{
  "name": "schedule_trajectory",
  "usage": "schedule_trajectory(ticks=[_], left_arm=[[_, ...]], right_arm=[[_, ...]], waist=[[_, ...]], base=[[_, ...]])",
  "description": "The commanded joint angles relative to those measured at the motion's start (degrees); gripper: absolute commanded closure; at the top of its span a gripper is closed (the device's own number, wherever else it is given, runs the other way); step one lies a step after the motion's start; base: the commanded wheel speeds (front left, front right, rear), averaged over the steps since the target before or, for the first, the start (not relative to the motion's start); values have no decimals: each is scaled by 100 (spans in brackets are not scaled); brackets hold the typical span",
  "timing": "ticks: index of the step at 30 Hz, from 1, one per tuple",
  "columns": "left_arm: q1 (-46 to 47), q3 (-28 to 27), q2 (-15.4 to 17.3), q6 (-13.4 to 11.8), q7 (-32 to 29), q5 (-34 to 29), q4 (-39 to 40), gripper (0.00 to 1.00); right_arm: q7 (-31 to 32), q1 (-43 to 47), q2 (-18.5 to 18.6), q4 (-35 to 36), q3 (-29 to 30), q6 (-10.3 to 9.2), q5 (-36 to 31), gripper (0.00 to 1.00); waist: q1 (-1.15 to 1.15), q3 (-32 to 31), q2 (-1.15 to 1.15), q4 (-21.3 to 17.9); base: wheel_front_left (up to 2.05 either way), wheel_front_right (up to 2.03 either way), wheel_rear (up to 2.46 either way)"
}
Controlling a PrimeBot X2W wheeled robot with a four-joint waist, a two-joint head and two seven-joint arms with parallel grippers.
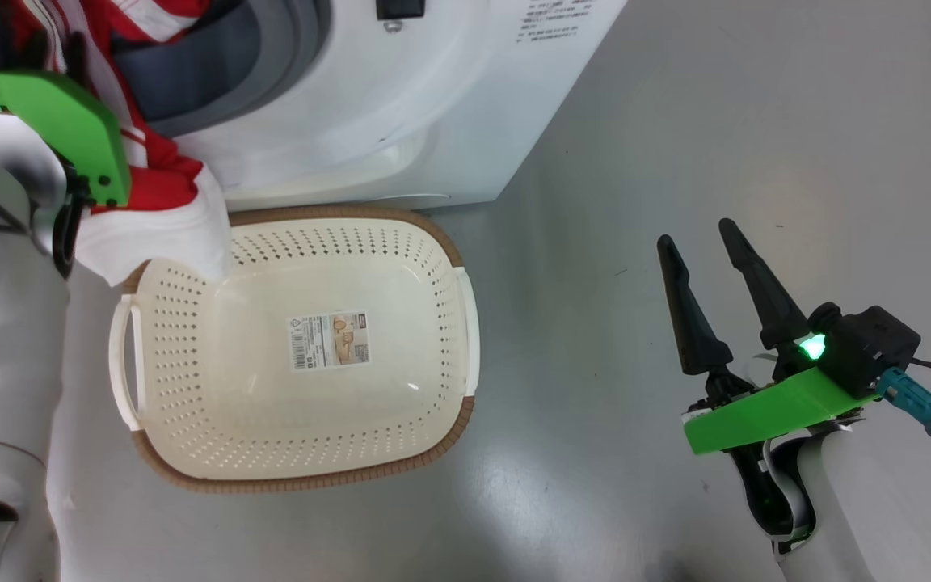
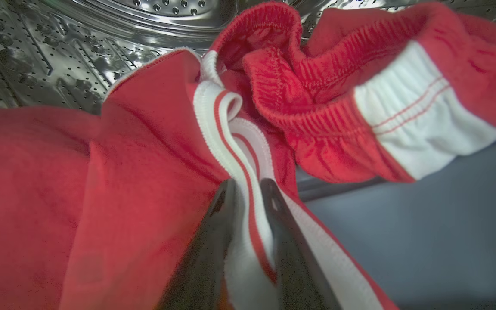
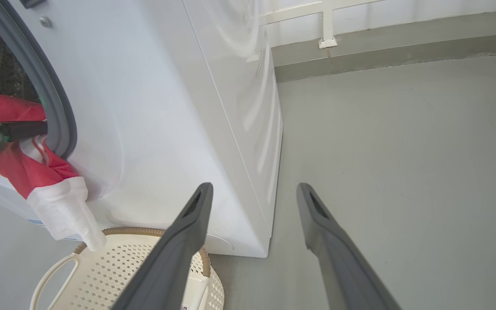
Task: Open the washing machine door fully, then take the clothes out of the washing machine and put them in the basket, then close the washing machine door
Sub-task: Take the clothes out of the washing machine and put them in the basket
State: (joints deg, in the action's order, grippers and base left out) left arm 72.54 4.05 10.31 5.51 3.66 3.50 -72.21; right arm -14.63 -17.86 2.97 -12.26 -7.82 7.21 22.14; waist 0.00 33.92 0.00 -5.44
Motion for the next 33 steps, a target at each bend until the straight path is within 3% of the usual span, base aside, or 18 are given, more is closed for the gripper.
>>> schedule_trajectory(ticks=[1, 2, 3, 18, 33], left_arm=[[52, -34, 312, -17, 62, 12, 68, 84], [50, -35, 315, -24, 113, 27, 50, 96], [46, -35, 315, -33, 167, 41, 34, 100], [-405, -158, 228, -99, 1115, 358, 273, 100], [-2167, -621, -36, -126, 1132, 465, 3675, 100]], right_arm=[[-37, 34, -9, 137, -131, 28, 120, 0], [-37, 37, -9, 137, -133, 28, 122, 0], [-37, 41, -9, 138, -134, 28, 124, 0], [-37, 197, -10, 82, -68, 28, 70, 0], [-37, 361, -10, 52, 59, 28, -8, 0]], waist=[[0, -12, 0, -4], [0, -19, 0, -3], [0, -28, 0, -1], [0, -370, 0, 156], [0, -671, 0, 397]], base=[[0, 0, 0], [0, 0, 0], [0, 0, 0], [0, 0, 0], [0, 0, 0]])
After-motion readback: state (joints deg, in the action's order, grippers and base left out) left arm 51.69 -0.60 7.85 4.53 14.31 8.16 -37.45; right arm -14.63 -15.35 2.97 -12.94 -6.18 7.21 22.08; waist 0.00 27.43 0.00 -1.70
